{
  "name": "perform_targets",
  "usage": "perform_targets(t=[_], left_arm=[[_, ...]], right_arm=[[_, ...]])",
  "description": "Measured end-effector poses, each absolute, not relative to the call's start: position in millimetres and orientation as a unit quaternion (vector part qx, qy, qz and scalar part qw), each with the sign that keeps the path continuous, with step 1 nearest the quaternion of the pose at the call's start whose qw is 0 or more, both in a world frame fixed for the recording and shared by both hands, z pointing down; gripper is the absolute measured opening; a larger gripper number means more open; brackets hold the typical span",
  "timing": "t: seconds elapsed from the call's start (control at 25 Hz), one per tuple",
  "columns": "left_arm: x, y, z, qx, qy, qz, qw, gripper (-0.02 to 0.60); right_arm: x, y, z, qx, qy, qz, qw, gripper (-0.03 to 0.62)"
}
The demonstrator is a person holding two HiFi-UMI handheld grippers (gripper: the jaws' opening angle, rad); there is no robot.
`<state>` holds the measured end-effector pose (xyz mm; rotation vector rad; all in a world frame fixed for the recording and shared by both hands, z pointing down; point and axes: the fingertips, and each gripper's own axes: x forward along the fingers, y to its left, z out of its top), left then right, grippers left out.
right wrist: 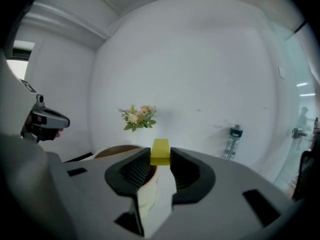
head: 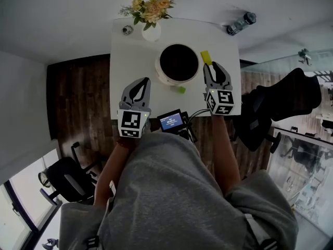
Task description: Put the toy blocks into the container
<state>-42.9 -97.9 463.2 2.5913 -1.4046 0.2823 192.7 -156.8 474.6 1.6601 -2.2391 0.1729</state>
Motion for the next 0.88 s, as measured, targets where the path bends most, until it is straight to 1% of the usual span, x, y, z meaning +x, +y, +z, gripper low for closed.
perform_targets(t=[0.16, 0.52, 0.88], left_arm=[[-45, -97, 464, 0.87, -0.475, 0.096, 0.091, 0.008], [-54, -98, 467, 0.863, -0.486, 0.101, 0.094, 0.008], [-60, -97, 471, 0.861, -0.489, 0.105, 0.096, 0.008]], right_arm=[[165, -162, 471, 0.561, -0.806, 0.055, 0.178, 0.124], [118, -152, 503, 0.507, -0.834, 0.072, 0.206, 0.124], [95, -149, 518, 0.484, -0.843, 0.076, 0.222, 0.124]])
